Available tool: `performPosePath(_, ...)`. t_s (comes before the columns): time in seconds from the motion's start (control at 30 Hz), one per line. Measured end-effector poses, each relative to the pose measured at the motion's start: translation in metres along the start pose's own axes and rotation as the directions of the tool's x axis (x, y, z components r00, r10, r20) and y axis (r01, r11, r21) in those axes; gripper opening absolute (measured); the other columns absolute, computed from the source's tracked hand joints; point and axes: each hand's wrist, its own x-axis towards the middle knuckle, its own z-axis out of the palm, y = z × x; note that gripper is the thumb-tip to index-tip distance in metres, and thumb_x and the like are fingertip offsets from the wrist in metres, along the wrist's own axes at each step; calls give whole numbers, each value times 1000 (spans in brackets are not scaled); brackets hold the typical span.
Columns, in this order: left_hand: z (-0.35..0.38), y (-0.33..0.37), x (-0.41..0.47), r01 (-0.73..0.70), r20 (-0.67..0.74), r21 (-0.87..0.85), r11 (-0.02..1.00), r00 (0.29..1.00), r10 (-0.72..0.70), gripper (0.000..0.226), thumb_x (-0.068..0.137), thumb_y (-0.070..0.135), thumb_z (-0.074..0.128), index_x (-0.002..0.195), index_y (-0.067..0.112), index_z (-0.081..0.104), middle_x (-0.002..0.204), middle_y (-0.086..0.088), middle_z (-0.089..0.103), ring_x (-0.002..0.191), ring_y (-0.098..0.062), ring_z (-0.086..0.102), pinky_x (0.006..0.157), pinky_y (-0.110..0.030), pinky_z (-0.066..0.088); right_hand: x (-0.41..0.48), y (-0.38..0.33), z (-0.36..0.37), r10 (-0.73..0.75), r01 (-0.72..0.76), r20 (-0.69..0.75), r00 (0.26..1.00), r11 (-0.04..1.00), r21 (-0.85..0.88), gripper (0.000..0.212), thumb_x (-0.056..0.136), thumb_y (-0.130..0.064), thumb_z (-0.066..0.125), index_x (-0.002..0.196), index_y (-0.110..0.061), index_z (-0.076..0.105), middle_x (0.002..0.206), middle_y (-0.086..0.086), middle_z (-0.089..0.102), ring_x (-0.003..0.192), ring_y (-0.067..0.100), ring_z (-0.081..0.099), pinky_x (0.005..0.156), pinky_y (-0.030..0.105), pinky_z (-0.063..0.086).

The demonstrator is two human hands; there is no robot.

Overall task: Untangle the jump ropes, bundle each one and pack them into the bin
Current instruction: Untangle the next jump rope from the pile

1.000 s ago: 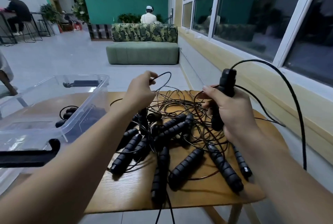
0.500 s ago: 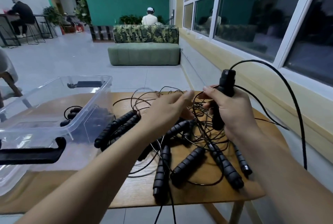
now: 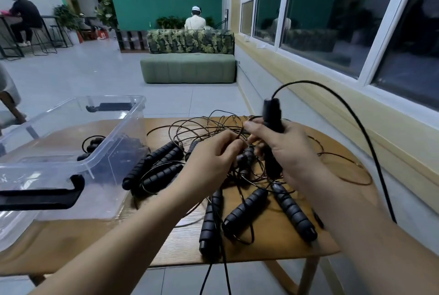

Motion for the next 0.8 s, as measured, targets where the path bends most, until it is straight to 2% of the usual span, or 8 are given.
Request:
performPosePath(0.03, 0, 1, 0, -24, -2, 30, 999, 1000, 25, 14, 108, 30, 57, 99, 26, 66, 73, 14, 64, 70, 0, 57, 67, -29, 44, -3, 3, 5, 12, -12, 20, 1000, 1000, 0, 15, 90, -24, 86, 98, -14, 78, 80, 5, 74, 60, 18, 61, 58, 32, 49)
performPosePath(0.13, 1, -1, 1, -47, 24, 88, 995, 999, 45, 5, 105, 28, 61, 101, 27, 60, 79, 12, 65, 72, -3, 57, 67, -28, 46, -8, 8, 12, 20, -20, 22, 1000, 1000, 7, 9, 90, -19, 86, 91, -15, 78, 80, 9, 74, 59, 18, 61, 57, 31, 51)
performPosePath(0.23, 6, -4, -1, 48, 135, -105, 993, 990, -34, 7, 102, 28, 69, 103, 24, 63, 82, 4, 73, 73, -12, 66, 70, -30, 54, -3, 3, 5, -17, 18, -36, 999, 1000, 18, 11, 90, -19, 86, 92, -12, 78, 80, 11, 74, 63, 20, 62, 61, 35, 51)
performPosePath(0.33, 9, -4, -6, 177, 294, -319, 931, 952, -80, 14, 106, 20, 65, 104, 6, 64, 78, -6, 74, 75, -19, 68, 72, -30, 52, 6, -9, -13, -64, 79, -173, 983, 993, 86, 12, 92, -19, 83, 96, -10, 75, 84, 9, 77, 65, 19, 64, 61, 33, 49)
performPosePath(0.47, 5, -9, -8, 247, 394, -357, 901, 914, -94, 24, 108, 24, 61, 104, 2, 70, 78, -5, 70, 79, -19, 73, 78, -32, 56, 13, -19, -36, -48, 129, -325, 944, 964, 232, 15, 92, -19, 83, 100, -12, 71, 83, 5, 77, 63, 14, 64, 59, 28, 49)
performPosePath(0.53, -2, -9, -5, 247, 332, -381, 891, 936, -117, 24, 109, 26, 58, 103, 7, 72, 72, -3, 66, 72, -17, 68, 74, -31, 54, 13, -19, -36, -17, 99, -291, 957, 958, 271, 18, 92, -20, 83, 102, -12, 71, 85, 5, 78, 62, 13, 63, 59, 27, 50)
performPosePath(0.67, -9, -11, 1, 12, 110, -114, 993, 994, 1, 22, 110, 37, 56, 100, 27, 72, 63, -6, 61, 57, -13, 56, 59, -30, 41, 3, -8, -14, 44, -34, -60, 997, 988, 153, 22, 93, -23, 83, 106, -7, 76, 90, 10, 80, 62, 16, 63, 60, 30, 51)
performPosePath(0.8, -2, -9, -2, -30, 84, -98, 995, 996, 38, 23, 110, 39, 55, 93, 27, 65, 59, 8, 58, 52, -7, 50, 55, -31, 39, -7, 8, 7, -7, 7, -2, 1000, 999, -34, 11, 93, -20, 83, 96, -11, 78, 83, 10, 77, 65, 23, 68, 61, 35, 53)
